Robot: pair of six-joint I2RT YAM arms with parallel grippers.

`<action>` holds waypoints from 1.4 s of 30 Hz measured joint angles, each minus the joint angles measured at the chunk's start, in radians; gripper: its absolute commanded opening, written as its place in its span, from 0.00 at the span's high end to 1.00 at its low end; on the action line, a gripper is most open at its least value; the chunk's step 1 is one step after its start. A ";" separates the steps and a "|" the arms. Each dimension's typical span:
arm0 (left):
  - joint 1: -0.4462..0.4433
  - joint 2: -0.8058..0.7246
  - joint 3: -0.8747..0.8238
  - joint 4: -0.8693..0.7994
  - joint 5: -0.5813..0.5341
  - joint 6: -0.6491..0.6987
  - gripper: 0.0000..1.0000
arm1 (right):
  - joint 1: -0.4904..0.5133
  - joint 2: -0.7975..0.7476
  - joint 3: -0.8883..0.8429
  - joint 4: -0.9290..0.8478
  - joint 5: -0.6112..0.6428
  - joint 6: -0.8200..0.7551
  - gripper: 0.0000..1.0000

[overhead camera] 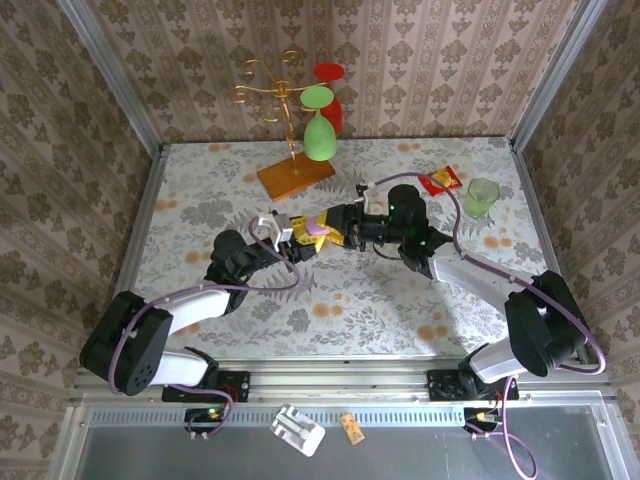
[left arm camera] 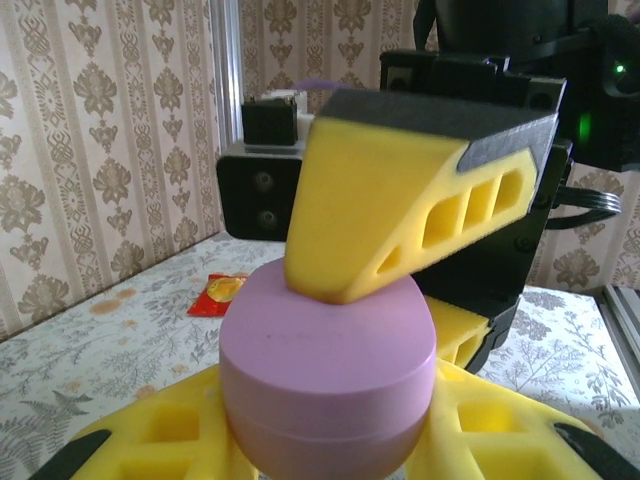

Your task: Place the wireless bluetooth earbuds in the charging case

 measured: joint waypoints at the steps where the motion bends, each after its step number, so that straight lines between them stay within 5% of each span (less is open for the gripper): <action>1: 0.002 0.000 0.000 0.004 0.000 0.000 0.77 | 0.000 0.001 0.000 0.008 -0.002 0.004 0.70; 4: 0.003 -0.002 0.000 0.005 0.000 0.000 0.72 | 0.000 0.001 -0.005 0.026 -0.003 0.019 0.77; 9: 0.002 -0.019 0.000 -0.024 -0.005 0.018 0.30 | -0.011 -0.004 -0.027 0.041 -0.002 0.022 0.81; 12: 0.003 -0.039 0.000 -0.063 -0.019 0.046 0.18 | -0.044 -0.020 -0.063 0.025 0.020 0.007 0.81; 24: -0.086 -0.142 0.002 -0.516 -0.163 0.327 0.07 | -0.208 -0.090 -0.168 -0.242 0.238 -0.192 0.82; 34: -0.135 -0.108 0.028 -0.680 -0.208 0.415 0.03 | -0.214 0.135 -0.208 -0.285 0.367 -0.294 0.81; 42: -0.132 -0.108 0.029 -0.685 -0.235 0.417 0.01 | -0.214 0.167 -0.211 -0.303 0.424 -0.340 0.41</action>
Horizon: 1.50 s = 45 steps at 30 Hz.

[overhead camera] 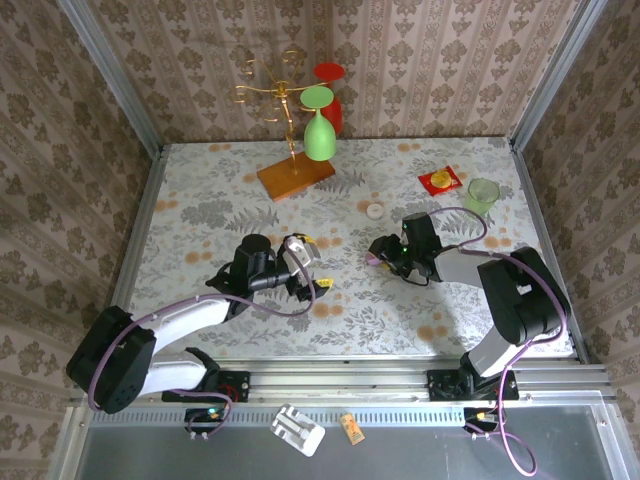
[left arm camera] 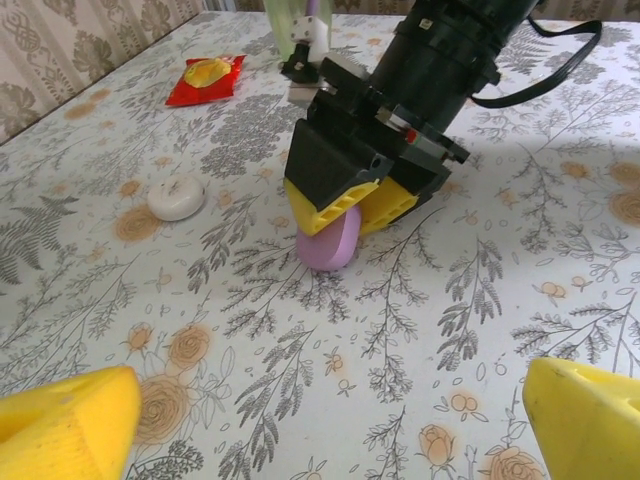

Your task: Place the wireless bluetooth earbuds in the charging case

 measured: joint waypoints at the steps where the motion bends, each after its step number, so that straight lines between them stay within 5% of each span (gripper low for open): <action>1: 0.006 0.000 0.000 0.000 -0.007 -0.003 0.00 | 0.000 -0.010 0.000 -0.018 0.019 -0.009 0.37; 9: 0.128 -0.077 0.000 0.001 -0.176 -0.042 0.00 | -0.004 -0.221 0.067 -0.246 0.237 -0.202 0.10; 13: 0.189 -0.142 0.000 0.000 -0.356 -0.056 0.00 | -0.018 -0.333 0.133 -0.324 0.389 -0.356 0.01; 21: 0.361 -0.191 -0.061 0.047 -0.612 -0.083 0.00 | -0.083 -0.431 0.087 -0.234 0.654 -0.708 0.00; 31: 0.565 0.013 -0.174 0.292 -0.620 -0.124 0.00 | -0.297 -0.330 -0.222 0.204 0.594 -0.867 0.00; 38: 0.622 0.070 -0.088 0.268 -0.587 -0.154 0.00 | -0.323 -0.158 -0.254 0.467 0.474 -0.898 0.00; 45: 0.626 0.161 -0.065 0.305 -0.549 -0.161 0.00 | -0.323 -0.116 -0.254 0.546 0.404 -0.921 0.00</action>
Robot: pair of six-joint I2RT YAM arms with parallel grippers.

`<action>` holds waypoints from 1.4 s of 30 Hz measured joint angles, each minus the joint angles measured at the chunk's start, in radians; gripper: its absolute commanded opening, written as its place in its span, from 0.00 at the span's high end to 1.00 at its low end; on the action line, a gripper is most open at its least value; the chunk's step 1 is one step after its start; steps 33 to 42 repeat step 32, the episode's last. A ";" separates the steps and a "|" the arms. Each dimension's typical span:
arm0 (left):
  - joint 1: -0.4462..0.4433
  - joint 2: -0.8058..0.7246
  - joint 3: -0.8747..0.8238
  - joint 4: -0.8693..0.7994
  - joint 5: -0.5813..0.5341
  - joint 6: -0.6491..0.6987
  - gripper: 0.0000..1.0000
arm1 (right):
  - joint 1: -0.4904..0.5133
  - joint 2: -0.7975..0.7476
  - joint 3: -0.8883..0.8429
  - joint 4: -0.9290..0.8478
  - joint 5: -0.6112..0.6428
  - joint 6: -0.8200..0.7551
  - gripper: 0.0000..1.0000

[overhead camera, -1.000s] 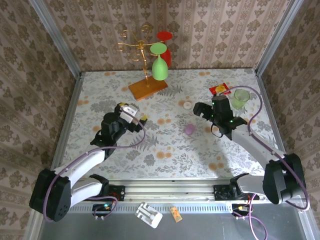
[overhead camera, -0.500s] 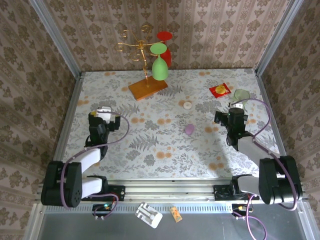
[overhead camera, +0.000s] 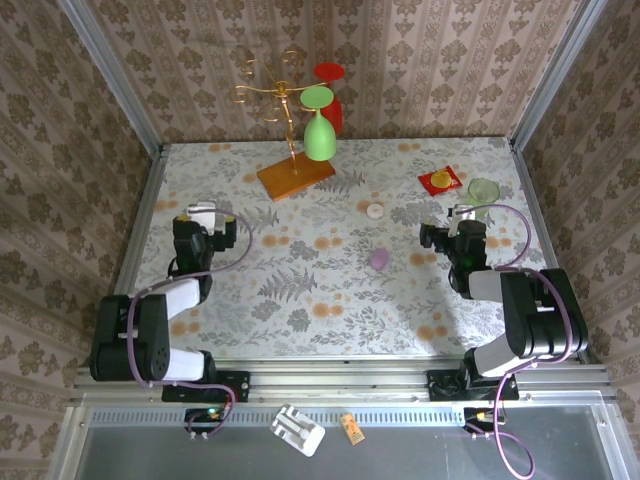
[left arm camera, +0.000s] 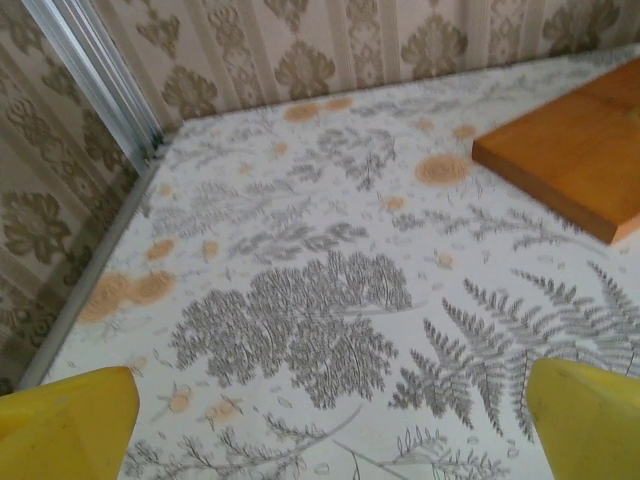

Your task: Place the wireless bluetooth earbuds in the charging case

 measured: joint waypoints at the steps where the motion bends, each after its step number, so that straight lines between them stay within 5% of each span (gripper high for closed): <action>1: 0.001 0.028 -0.012 0.032 0.005 -0.002 0.00 | 0.000 0.002 0.000 0.015 -0.007 -0.002 0.00; 6: 0.002 0.169 -0.064 0.126 0.011 -0.008 0.00 | 0.000 0.014 -0.003 0.069 -0.032 -0.007 0.00; 42: 0.032 0.170 -0.043 0.143 0.026 -0.031 0.00 | 0.000 0.016 -0.005 0.088 -0.044 -0.023 0.00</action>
